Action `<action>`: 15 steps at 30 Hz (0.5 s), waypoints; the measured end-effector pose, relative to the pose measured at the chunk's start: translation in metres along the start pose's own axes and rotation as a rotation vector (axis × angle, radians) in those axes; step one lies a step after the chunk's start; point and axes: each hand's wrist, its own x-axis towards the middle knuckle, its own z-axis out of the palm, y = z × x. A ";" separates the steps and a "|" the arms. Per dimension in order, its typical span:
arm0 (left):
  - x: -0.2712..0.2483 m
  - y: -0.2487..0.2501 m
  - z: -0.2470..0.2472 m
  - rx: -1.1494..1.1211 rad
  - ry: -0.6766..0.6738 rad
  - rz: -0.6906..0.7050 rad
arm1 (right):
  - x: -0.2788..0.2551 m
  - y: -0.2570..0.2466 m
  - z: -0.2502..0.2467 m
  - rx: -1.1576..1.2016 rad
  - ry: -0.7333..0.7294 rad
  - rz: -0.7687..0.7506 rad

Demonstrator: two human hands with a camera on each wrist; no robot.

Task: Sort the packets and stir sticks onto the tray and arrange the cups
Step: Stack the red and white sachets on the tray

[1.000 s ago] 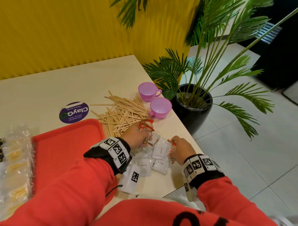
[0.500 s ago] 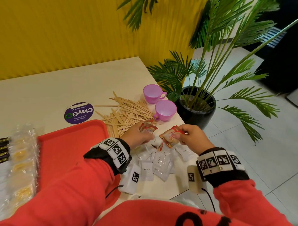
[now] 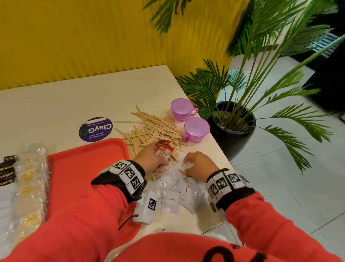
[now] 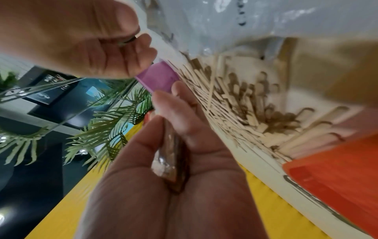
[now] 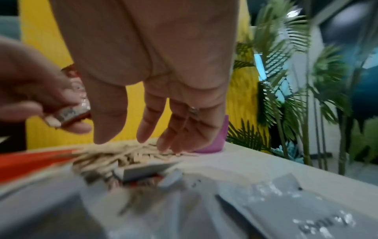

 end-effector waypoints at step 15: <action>0.006 -0.012 -0.013 -0.042 0.036 -0.012 | 0.024 0.018 -0.014 -0.038 0.039 0.288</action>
